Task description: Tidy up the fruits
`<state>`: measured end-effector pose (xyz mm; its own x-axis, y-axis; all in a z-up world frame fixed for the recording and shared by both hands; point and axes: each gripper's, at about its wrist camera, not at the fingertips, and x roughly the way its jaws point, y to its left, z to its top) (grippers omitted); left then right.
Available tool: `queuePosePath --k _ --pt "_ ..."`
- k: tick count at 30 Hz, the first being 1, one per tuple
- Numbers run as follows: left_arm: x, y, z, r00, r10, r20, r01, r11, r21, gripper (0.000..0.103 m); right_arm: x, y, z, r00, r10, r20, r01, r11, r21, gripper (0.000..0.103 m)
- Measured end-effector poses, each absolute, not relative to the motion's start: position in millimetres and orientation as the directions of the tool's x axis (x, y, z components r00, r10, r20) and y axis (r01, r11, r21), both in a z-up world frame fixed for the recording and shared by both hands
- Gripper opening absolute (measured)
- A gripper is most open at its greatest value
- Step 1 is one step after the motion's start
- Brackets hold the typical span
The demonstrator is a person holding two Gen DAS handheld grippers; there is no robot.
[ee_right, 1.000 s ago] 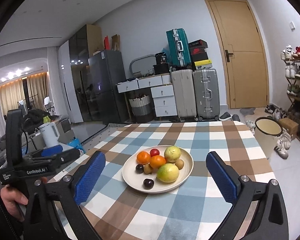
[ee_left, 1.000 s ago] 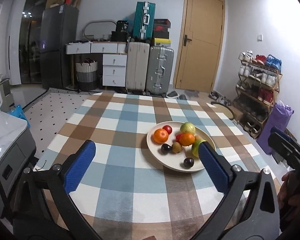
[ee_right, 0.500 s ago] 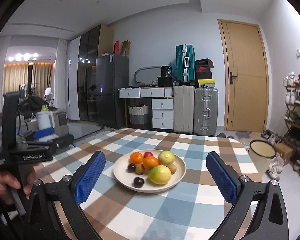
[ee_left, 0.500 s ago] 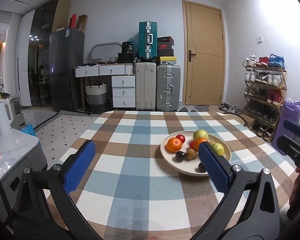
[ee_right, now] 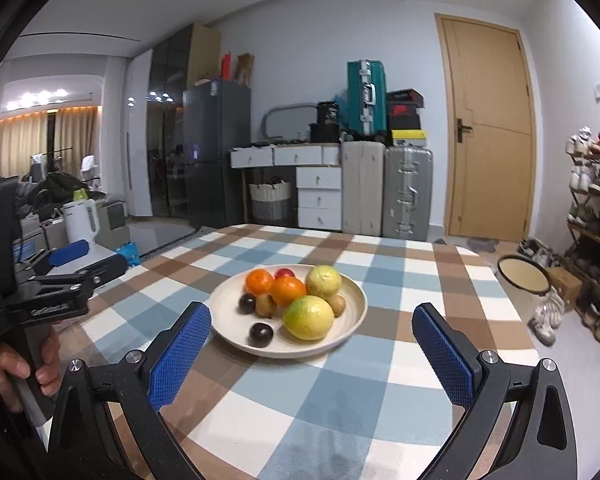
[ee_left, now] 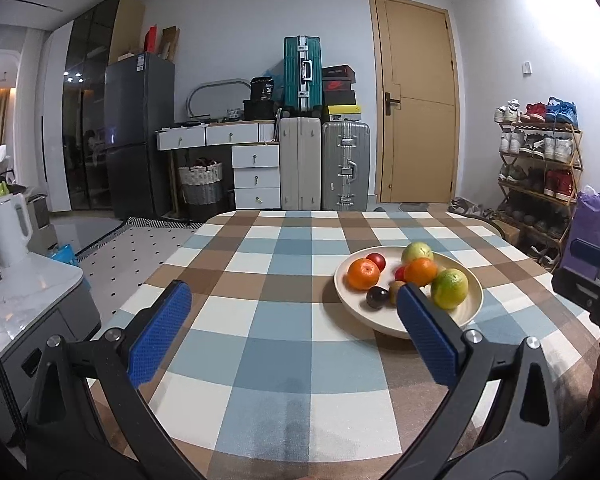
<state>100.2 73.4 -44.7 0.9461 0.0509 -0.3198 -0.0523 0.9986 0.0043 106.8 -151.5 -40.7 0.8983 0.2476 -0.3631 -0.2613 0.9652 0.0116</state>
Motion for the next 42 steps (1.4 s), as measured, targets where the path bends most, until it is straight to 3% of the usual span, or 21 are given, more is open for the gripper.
queuePosePath --k 42 --pt "101.8 73.9 -46.5 0.948 0.051 -0.314 -0.052 0.999 0.006 0.103 106.6 -151.2 -41.2 0.897 0.252 -0.364 -0.267 0.964 0.008 0.103"
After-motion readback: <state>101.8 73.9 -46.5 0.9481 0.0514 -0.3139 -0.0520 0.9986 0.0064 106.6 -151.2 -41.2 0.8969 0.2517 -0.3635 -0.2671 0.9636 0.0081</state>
